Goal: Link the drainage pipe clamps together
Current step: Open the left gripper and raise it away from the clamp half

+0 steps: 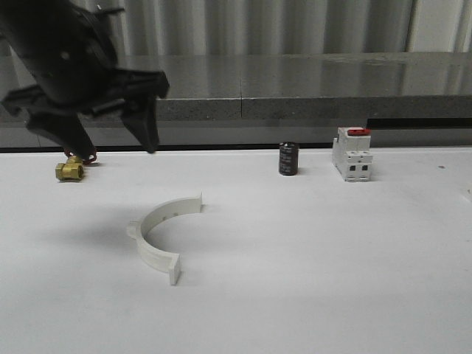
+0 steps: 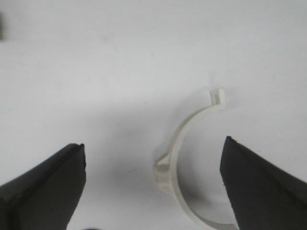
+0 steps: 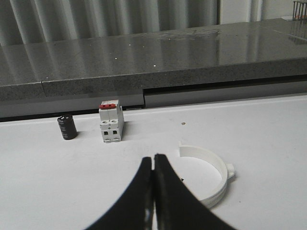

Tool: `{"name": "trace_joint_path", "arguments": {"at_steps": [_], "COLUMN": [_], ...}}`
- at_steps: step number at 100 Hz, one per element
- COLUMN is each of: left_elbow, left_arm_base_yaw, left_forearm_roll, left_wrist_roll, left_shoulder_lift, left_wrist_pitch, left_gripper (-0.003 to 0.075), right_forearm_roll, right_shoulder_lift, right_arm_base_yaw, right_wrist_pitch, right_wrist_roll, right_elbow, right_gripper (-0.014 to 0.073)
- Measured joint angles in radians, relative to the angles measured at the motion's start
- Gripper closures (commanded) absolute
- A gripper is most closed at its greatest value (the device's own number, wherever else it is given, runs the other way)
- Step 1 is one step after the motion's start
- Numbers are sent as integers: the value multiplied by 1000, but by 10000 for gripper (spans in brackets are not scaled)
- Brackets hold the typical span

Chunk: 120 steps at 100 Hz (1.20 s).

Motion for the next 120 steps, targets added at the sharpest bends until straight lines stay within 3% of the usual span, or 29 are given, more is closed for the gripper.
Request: {"name": "trace_joint_path", "arguments": {"at_steps": [22,49,86,98,120], "left_elbow": [47,251,598,674,738], "left_arm_base_yaw": [150,336,379,379,379], "left_forearm_roll": [-21,-85,-147,-151,-157], "left_wrist_roll": [183,302,312,312,312], "left_shoulder_lift": [-207,-527,-1020,-1174,-1346], "left_wrist_pitch": [10,13,-4,-4,39], "left_gripper": [155,155,161,248,563], "right_forearm_roll": [0,0,0,0,0], "right_shoulder_lift": [0,0,0,0,0], "right_arm_base_yaw": [0,0,0,0,0], "right_wrist_pitch": [0,0,0,0,0], "right_wrist_roll": [0,0,0,0,0], "right_elbow": [0,0,0,0,0], "right_gripper": [661,661,661,661,661]}}
